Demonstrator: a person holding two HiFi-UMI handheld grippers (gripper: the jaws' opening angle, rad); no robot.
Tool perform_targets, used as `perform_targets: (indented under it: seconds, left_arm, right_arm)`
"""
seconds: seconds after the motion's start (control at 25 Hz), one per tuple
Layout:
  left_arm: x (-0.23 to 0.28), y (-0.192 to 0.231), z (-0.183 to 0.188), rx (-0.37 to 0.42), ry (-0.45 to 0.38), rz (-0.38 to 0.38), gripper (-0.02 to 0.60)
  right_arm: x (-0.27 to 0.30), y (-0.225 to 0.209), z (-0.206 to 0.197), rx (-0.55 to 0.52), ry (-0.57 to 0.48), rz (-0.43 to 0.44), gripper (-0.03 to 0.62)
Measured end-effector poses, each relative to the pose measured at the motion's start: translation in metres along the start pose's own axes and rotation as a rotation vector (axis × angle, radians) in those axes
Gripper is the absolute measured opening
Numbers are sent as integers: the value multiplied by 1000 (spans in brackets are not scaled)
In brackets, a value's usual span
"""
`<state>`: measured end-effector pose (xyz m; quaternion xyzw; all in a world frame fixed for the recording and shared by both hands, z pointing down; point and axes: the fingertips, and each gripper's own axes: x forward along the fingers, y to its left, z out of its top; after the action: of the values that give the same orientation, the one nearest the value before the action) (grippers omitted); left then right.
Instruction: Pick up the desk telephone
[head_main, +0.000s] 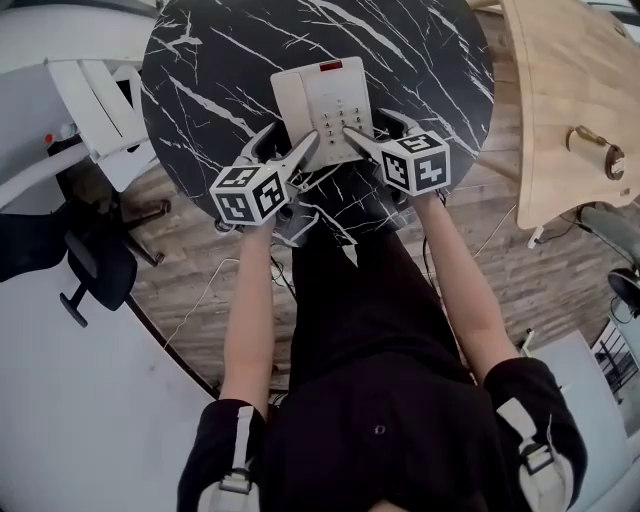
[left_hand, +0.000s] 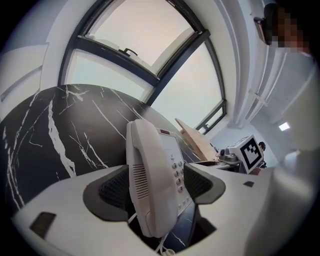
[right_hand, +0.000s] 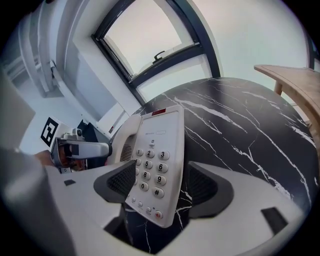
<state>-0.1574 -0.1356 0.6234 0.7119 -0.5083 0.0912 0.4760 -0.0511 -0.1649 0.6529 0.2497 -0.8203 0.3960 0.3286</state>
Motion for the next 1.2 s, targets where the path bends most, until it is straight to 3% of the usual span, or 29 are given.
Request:
perform_targets:
  seconds: [1.2]
  left_arm:
    - [21,9,-11,-74,19,-98,370]
  right_arm:
    - [27,-2,-5,42,40,18,324]
